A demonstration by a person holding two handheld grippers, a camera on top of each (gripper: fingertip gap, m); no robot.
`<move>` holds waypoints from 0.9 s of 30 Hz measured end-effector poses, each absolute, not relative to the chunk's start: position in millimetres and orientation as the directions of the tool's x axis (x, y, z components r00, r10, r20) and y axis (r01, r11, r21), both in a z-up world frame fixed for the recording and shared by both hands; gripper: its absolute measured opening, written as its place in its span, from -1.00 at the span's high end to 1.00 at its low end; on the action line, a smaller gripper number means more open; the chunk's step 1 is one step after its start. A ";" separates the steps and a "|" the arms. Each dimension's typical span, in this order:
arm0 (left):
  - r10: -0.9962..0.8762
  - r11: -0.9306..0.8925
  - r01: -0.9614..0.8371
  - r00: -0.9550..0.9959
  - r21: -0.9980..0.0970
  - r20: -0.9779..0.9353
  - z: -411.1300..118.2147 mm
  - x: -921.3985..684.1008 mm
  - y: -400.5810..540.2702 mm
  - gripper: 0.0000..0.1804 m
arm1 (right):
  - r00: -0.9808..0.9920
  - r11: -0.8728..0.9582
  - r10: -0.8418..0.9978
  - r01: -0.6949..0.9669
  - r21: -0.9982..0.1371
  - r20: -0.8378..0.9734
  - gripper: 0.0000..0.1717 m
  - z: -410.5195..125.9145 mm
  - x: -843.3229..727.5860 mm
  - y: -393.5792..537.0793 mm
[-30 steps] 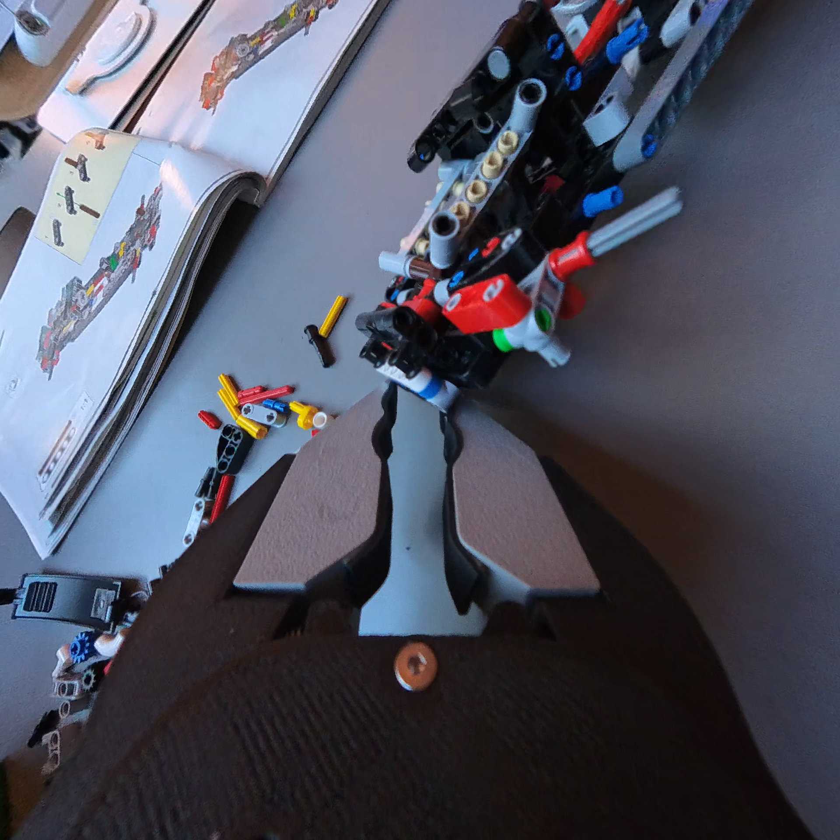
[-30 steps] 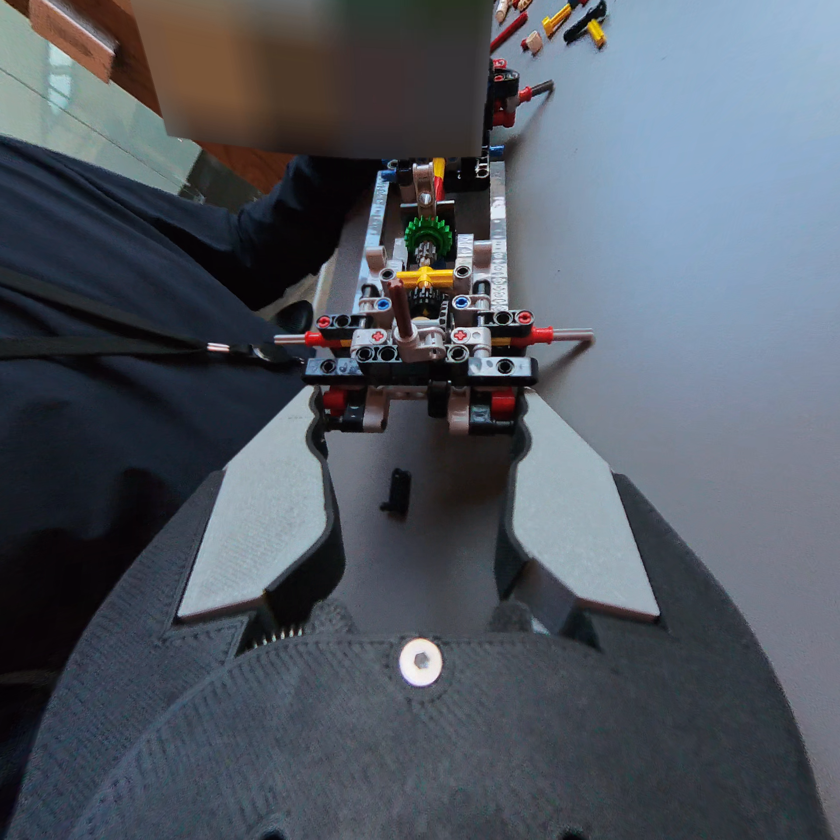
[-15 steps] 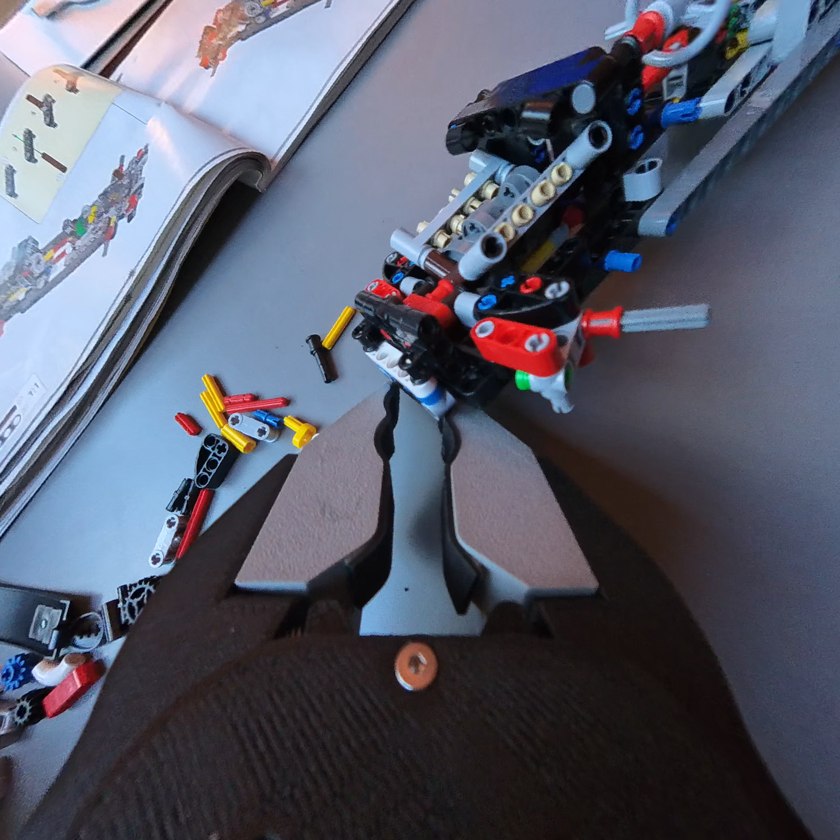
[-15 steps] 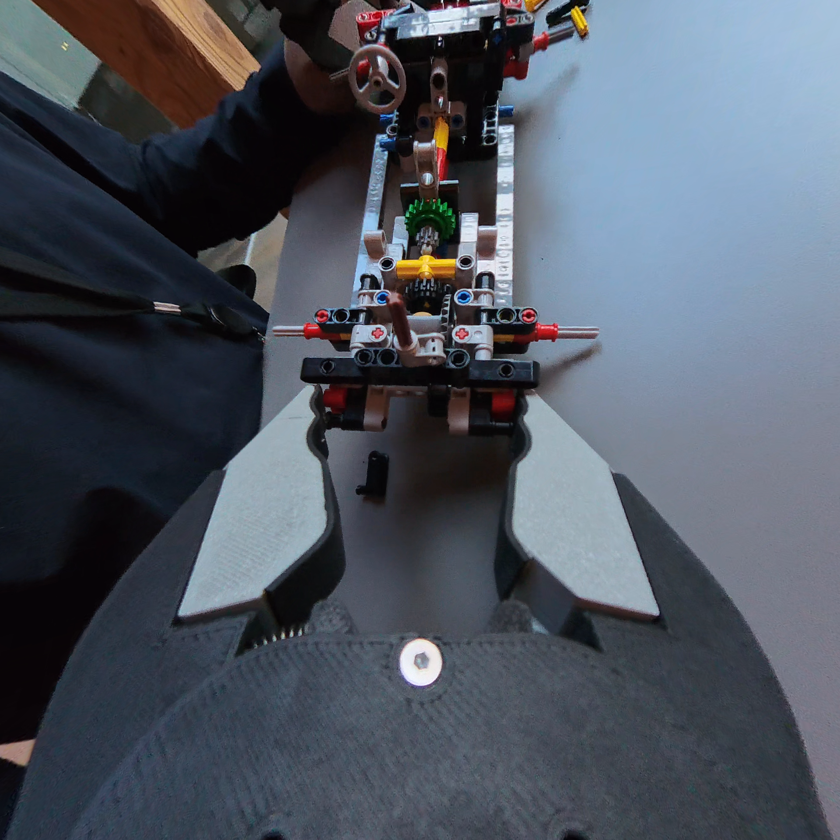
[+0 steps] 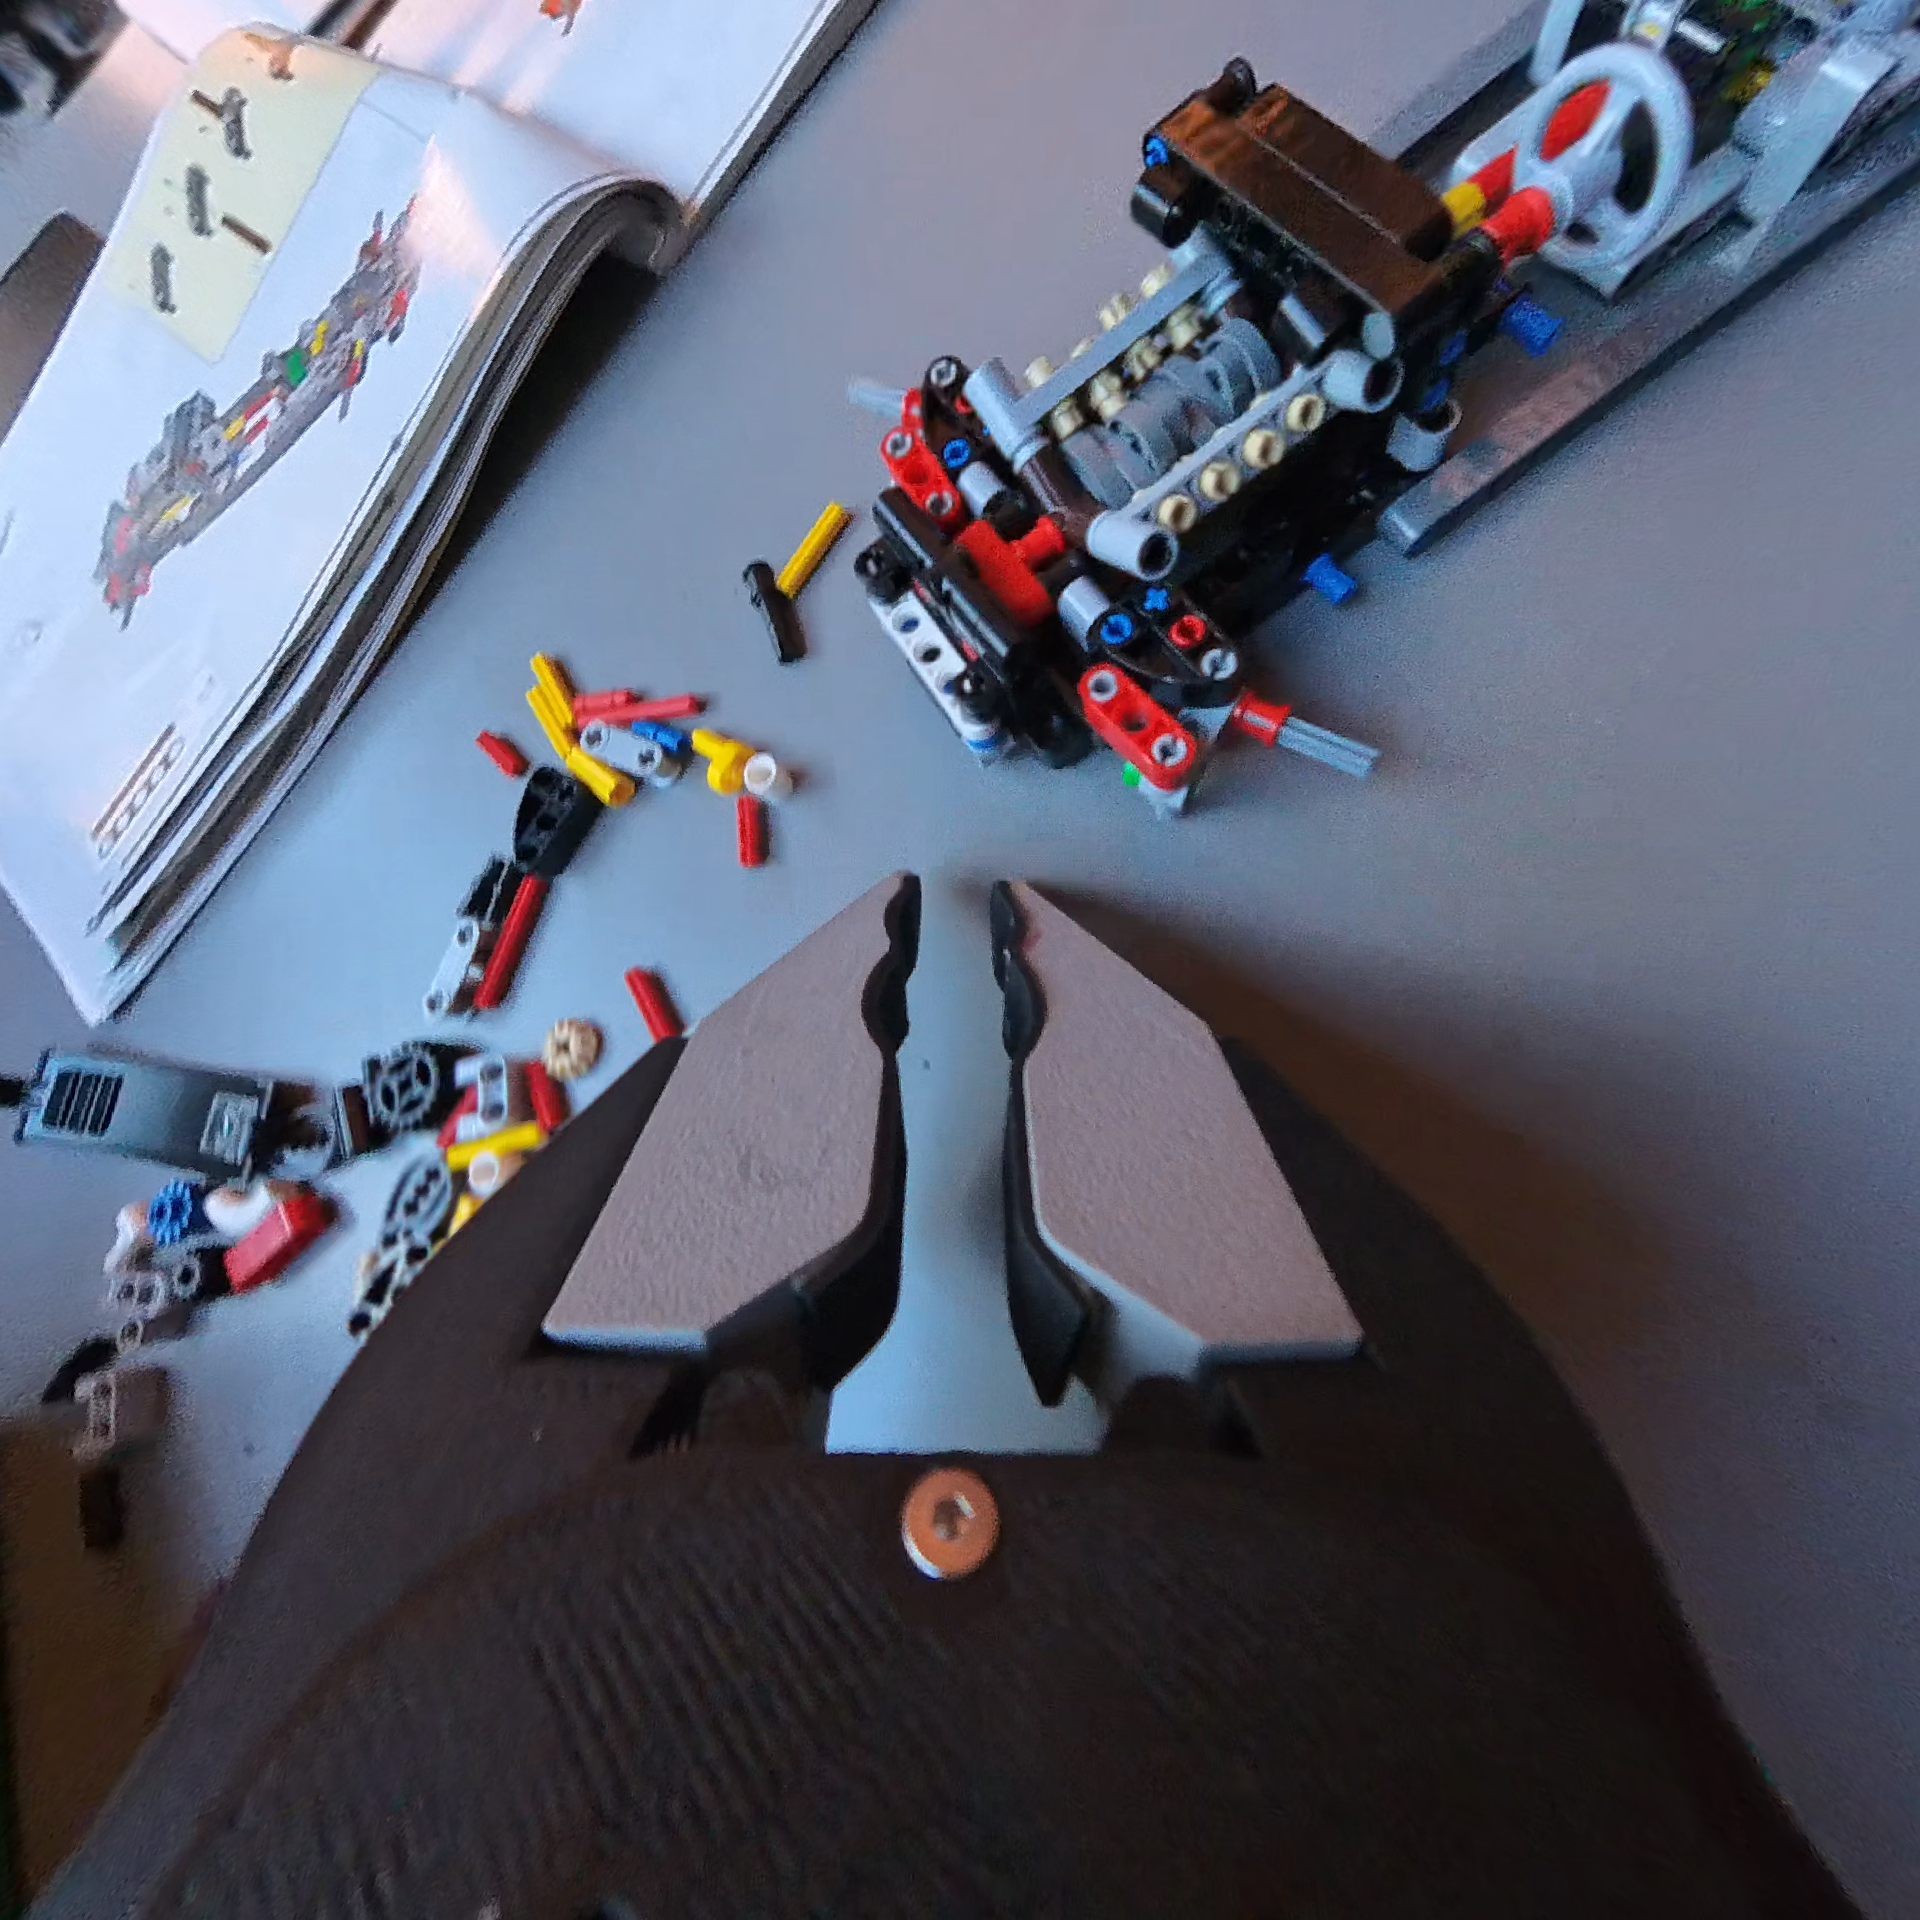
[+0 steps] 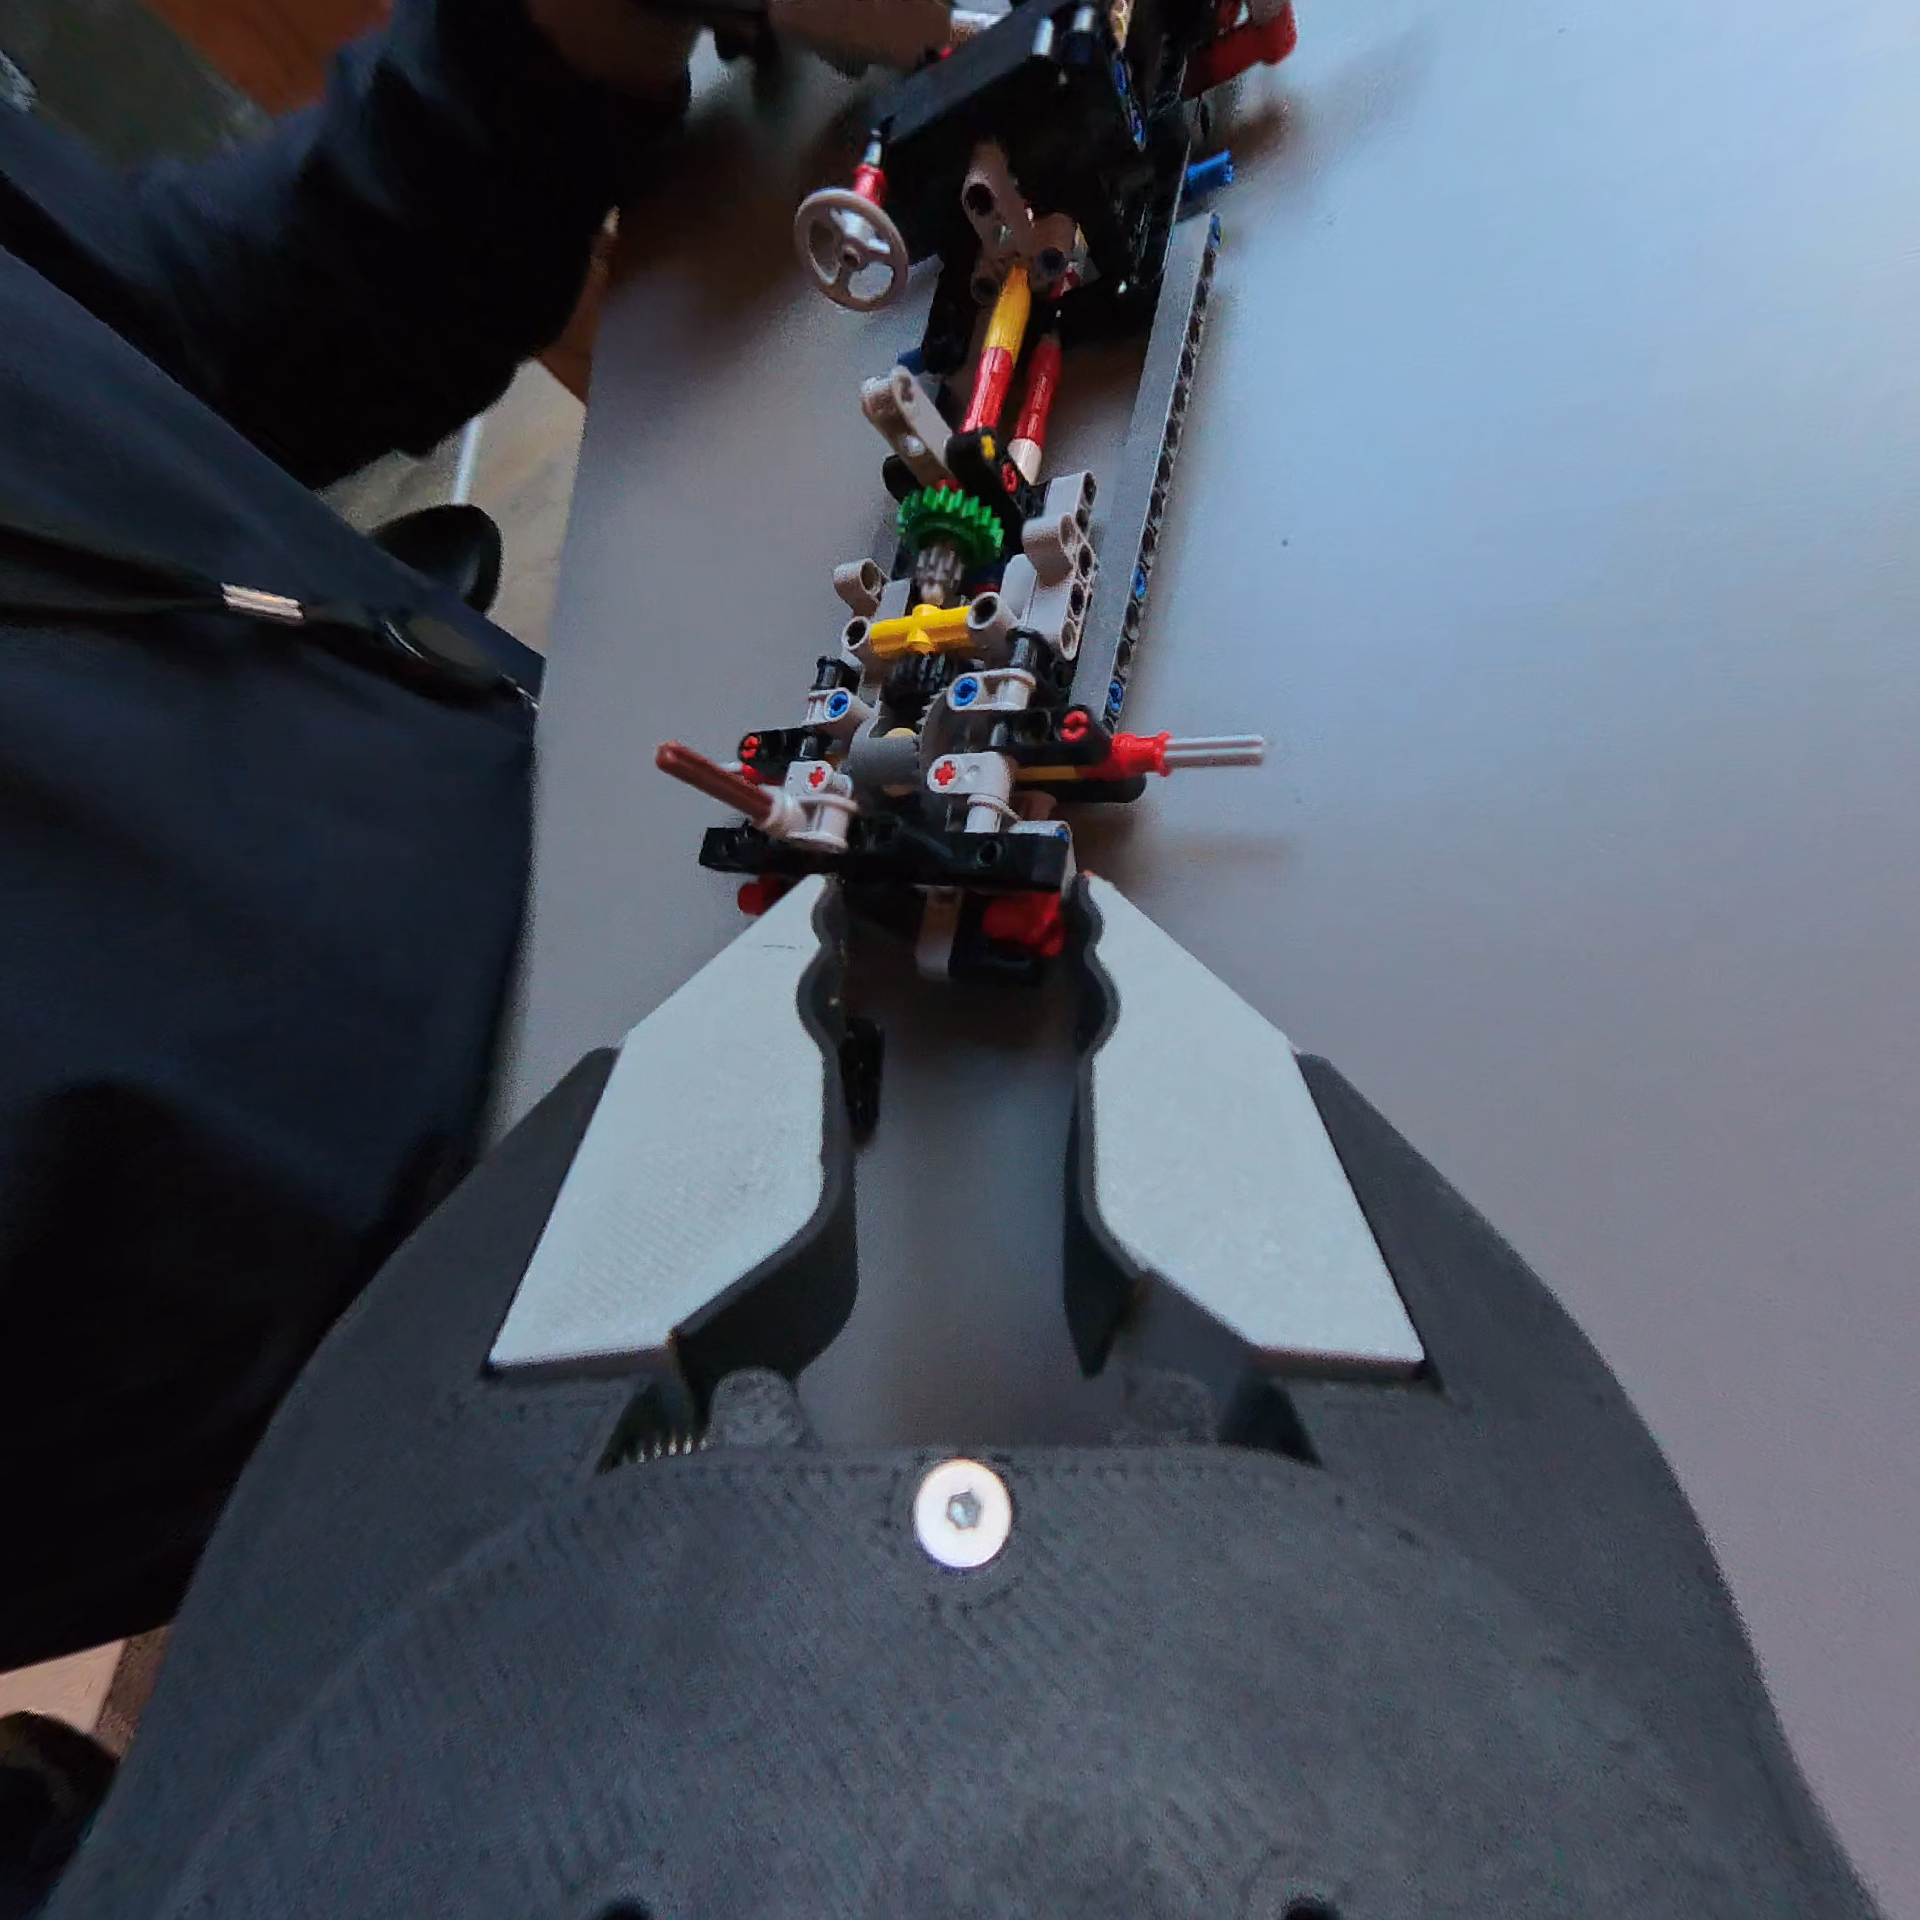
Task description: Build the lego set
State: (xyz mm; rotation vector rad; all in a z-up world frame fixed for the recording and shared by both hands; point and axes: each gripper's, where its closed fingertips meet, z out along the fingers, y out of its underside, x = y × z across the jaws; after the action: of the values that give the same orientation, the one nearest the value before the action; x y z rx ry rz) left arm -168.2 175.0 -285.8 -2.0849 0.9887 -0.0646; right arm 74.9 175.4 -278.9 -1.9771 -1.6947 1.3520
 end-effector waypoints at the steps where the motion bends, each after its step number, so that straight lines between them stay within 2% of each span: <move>1: -0.657 -0.370 -0.616 0.702 -0.695 -0.273 -285.7 -171.9 170.2 0.87 | -0.084 -0.330 0.855 0.673 -0.662 -0.511 0.53 -278.3 72.5 173.8; 6: -0.562 -0.356 -0.605 0.747 -0.712 -0.354 -276.1 -193.0 158.9 0.93 | -0.131 -0.328 0.843 0.643 -0.692 -0.522 0.42 -268.6 69.7 169.4; 10: -0.485 -0.292 -0.599 0.765 -0.746 -0.424 -261.7 -199.7 157.5 1.00 | -0.159 -0.348 0.860 0.513 -0.785 -0.486 0.45 -246.4 71.5 181.0; 13: -0.482 -0.280 -0.625 0.748 -0.729 -0.456 -263.0 -198.5 156.9 1.00 | -0.109 -0.369 0.887 0.415 -0.831 -0.449 0.45 -239.8 76.5 201.0; 24: -0.461 -0.294 -0.631 0.752 -0.718 -0.471 -264.1 -202.2 160.2 1.00 | 0.023 -0.423 0.904 0.202 -0.883 -0.428 0.45 -219.7 93.5 244.7; 27: -0.388 -0.284 -0.567 0.806 -0.774 -0.448 -249.2 -208.5 175.6 1.00 | 0.026 -0.423 0.904 0.208 -0.882 -0.427 0.45 -220.8 93.1 244.8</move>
State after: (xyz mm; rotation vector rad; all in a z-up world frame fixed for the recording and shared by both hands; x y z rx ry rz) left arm -208.5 175.6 -249.2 -1.9115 0.7186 0.2072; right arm 93.1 244.8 -220.8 -1.6885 -1.1394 1.4400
